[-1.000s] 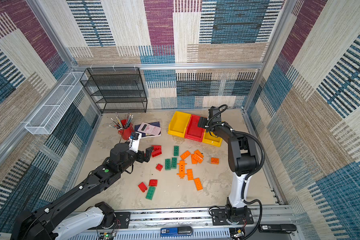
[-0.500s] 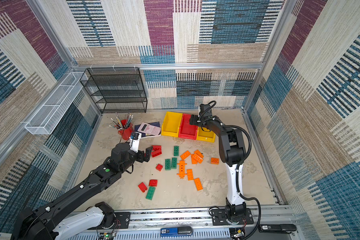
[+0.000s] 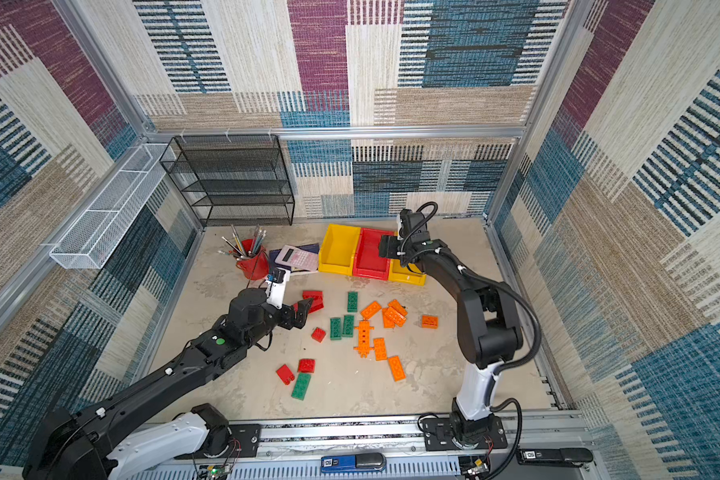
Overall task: Sort the legos into containers by color
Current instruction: 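Move the right gripper over orange bricks while the left arm reaches forward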
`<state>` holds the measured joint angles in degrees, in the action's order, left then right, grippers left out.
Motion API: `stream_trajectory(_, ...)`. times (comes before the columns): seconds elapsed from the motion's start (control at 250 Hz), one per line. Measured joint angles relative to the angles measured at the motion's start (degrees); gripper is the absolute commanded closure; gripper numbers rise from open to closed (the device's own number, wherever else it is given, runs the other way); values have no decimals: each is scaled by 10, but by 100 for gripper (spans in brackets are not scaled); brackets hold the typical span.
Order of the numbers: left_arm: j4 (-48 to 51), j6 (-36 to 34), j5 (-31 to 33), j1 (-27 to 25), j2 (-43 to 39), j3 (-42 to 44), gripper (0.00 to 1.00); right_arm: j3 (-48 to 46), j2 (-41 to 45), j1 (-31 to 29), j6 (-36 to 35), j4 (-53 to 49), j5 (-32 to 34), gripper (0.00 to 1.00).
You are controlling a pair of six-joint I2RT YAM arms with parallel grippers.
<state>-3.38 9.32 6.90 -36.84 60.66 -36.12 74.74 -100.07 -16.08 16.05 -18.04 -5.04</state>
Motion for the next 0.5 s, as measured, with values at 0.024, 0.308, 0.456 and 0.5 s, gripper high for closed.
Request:
stream_trajectory(0.024,-3,0,-2,-9,4,0,1,-25,18,-7,-2,2,2,12)
stream_trajectory(0.308,-2,-6,-13,-101,38,-1,1,-193,122,-80,-2,-49,55,13)
stream_trajectory(0.456,-3,-7,-12,-115,41,4,1,-240,145,-82,2,-63,75,15)
stream_trajectory(0.5,-3,-7,-12,-117,41,4,1,-247,146,-83,2,-64,75,15)
